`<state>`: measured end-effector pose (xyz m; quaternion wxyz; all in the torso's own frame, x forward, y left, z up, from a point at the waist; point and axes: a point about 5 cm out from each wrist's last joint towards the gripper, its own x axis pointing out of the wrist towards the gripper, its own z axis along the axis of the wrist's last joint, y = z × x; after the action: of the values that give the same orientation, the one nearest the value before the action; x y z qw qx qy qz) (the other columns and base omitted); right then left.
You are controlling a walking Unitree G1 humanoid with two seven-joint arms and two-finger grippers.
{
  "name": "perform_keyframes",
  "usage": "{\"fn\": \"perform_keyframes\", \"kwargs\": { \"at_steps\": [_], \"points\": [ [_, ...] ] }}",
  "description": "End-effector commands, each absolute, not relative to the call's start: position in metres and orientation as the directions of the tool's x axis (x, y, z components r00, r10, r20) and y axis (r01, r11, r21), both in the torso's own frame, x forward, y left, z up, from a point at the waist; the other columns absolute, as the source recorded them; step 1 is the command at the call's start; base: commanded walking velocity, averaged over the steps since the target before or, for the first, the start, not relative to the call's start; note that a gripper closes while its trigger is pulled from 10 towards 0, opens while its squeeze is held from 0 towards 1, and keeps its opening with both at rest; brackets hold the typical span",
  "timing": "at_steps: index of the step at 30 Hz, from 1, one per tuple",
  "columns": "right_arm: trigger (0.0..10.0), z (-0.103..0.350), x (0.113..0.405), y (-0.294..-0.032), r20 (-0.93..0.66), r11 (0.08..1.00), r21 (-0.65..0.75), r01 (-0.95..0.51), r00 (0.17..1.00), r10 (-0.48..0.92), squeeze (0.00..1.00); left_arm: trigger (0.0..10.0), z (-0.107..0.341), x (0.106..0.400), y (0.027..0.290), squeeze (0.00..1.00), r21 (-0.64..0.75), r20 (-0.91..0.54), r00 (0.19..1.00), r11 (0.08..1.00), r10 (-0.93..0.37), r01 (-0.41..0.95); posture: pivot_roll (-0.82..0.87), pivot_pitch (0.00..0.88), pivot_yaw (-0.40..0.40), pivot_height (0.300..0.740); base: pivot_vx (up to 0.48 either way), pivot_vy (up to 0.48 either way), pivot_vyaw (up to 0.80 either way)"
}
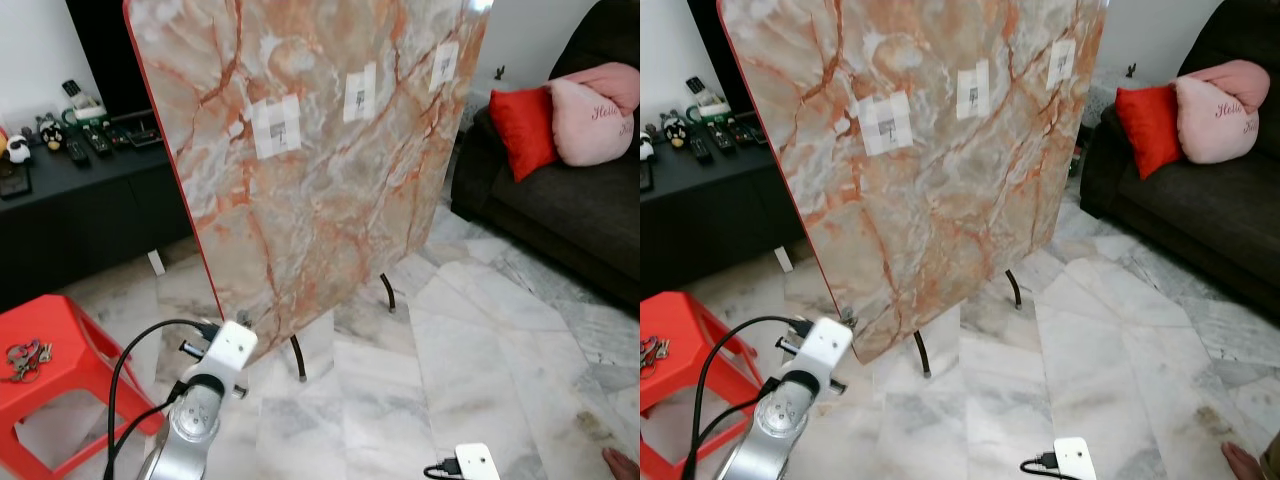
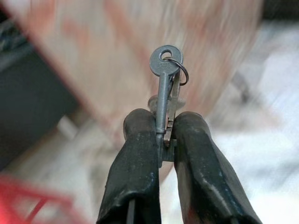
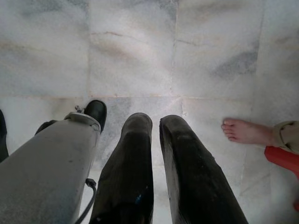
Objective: Hang keys on a hook
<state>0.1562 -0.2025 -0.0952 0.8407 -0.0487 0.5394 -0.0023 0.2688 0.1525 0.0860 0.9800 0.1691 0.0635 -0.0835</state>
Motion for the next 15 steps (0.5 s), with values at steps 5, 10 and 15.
{"fn": "perform_keyframes", "kwargs": {
  "at_steps": [5, 10, 15],
  "points": [
    [10.0, -0.094, 0.159, -0.206, -0.901, 0.995, -0.087, -0.039, 0.430, -0.062, 0.00, 10.0, 0.081, 0.252, 0.117, 0.00, 0.533, -0.286, 0.823, 0.632, -0.491, 0.562, 0.08, 0.000, -0.078, 0.740, 0.000, 0.000, 0.00],
    [10.0, -0.093, 0.159, -0.206, -0.900, 0.994, -0.094, -0.048, 0.431, -0.064, 0.00, 10.0, 0.081, 0.270, 0.151, 0.00, 0.856, -0.284, 0.929, 0.373, -0.238, 0.358, 0.08, 0.000, -0.078, 0.740, 0.000, 0.000, 0.00],
    [10.0, -0.093, 0.160, -0.206, -0.900, 0.993, -0.100, -0.057, 0.431, -0.066, 0.00, 10.0, 0.091, 0.276, 0.157, 0.00, 0.904, -0.251, 0.945, 0.299, -0.208, 0.306, 0.09, 0.000, -0.081, 0.740, 0.000, 0.000, 0.00]
  ]
}}
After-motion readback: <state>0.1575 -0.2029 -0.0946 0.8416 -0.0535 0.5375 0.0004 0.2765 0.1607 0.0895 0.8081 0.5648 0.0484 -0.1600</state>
